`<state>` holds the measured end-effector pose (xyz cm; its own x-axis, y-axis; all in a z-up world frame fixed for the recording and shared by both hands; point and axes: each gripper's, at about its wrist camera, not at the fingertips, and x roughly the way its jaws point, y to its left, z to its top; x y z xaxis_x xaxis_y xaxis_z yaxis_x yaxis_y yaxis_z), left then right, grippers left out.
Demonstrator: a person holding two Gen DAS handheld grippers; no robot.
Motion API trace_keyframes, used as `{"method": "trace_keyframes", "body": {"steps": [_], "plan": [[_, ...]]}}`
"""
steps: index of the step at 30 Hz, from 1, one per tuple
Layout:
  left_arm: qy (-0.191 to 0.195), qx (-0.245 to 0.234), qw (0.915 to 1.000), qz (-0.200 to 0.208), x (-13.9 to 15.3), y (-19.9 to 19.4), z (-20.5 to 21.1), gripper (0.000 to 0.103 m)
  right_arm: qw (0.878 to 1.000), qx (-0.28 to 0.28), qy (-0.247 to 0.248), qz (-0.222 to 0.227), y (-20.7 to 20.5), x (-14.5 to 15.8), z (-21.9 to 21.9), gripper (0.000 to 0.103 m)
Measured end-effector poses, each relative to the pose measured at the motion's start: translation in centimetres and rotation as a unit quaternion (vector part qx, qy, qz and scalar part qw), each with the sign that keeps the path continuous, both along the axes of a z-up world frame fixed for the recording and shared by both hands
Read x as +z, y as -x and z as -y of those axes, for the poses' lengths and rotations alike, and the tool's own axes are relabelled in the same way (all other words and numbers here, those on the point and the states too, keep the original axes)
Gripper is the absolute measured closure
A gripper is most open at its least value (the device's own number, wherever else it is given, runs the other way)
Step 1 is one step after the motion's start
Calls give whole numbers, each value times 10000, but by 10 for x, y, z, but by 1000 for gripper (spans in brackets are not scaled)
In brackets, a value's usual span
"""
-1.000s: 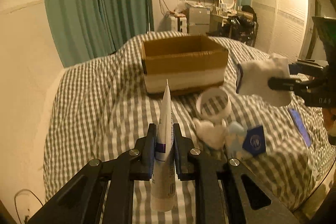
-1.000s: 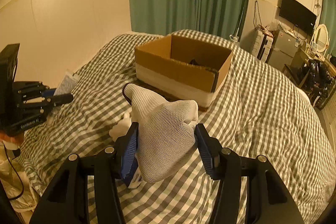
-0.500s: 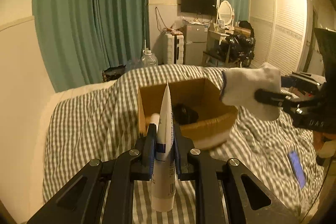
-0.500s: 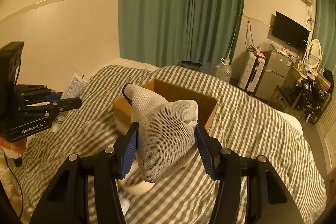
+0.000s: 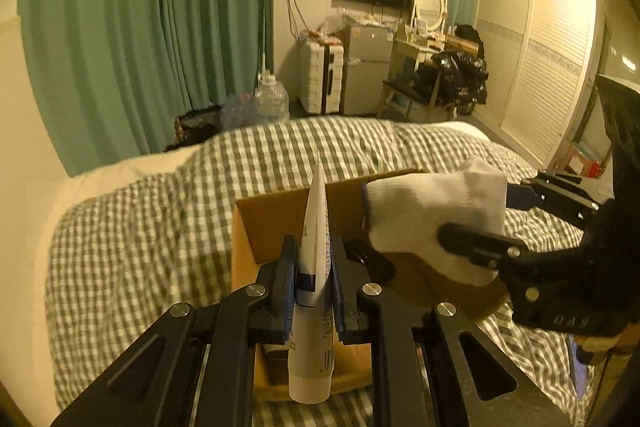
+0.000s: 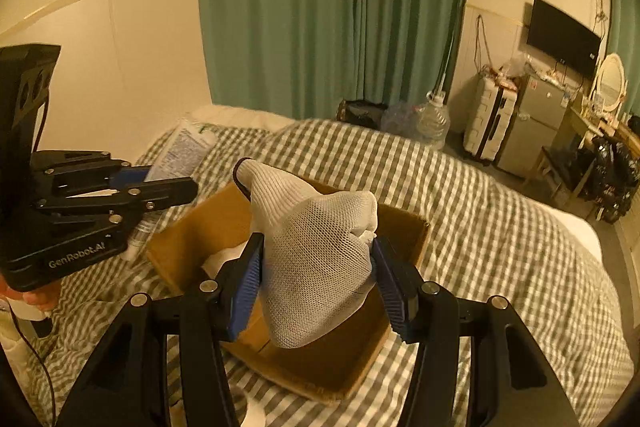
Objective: Organize objects
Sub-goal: 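Lower the glove and toothpaste tube into the cardboard box while opening both grippers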
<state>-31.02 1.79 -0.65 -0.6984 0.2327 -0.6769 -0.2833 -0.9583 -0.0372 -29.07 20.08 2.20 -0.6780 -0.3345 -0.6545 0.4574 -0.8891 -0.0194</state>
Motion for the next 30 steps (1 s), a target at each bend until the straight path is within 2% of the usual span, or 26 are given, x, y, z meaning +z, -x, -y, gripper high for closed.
{"method": "trace_keyframes", "body": {"steps": [7, 14, 16, 18, 22, 23, 30], "plan": [[75, -67, 9995, 288, -30, 20, -4, 88, 9996, 7, -24, 297, 25, -34, -4, 49], [125, -110, 9993, 339, -34, 16, -7, 87, 9995, -85, 53, 303, 25, -34, -13, 45], [130, -105, 9993, 325, -31, 12, -8, 85, 9995, -105, 78, 296, 22, -32, -14, 38], [152, -74, 9994, 316, -29, 8, -7, 79, 9995, -155, 115, 261, 19, -27, -18, 33], [154, 6, 9995, 262, -22, -5, -4, 49, 9995, -232, 171, 136, 12, -12, -24, 33], [148, 34, 9996, 230, -19, -9, -3, 44, 9995, -243, 175, 101, 8, -8, -25, 33], [134, 183, 9997, 88, 0, -44, 7, 28, 9996, -265, 57, -90, -21, 16, -29, 26]]}}
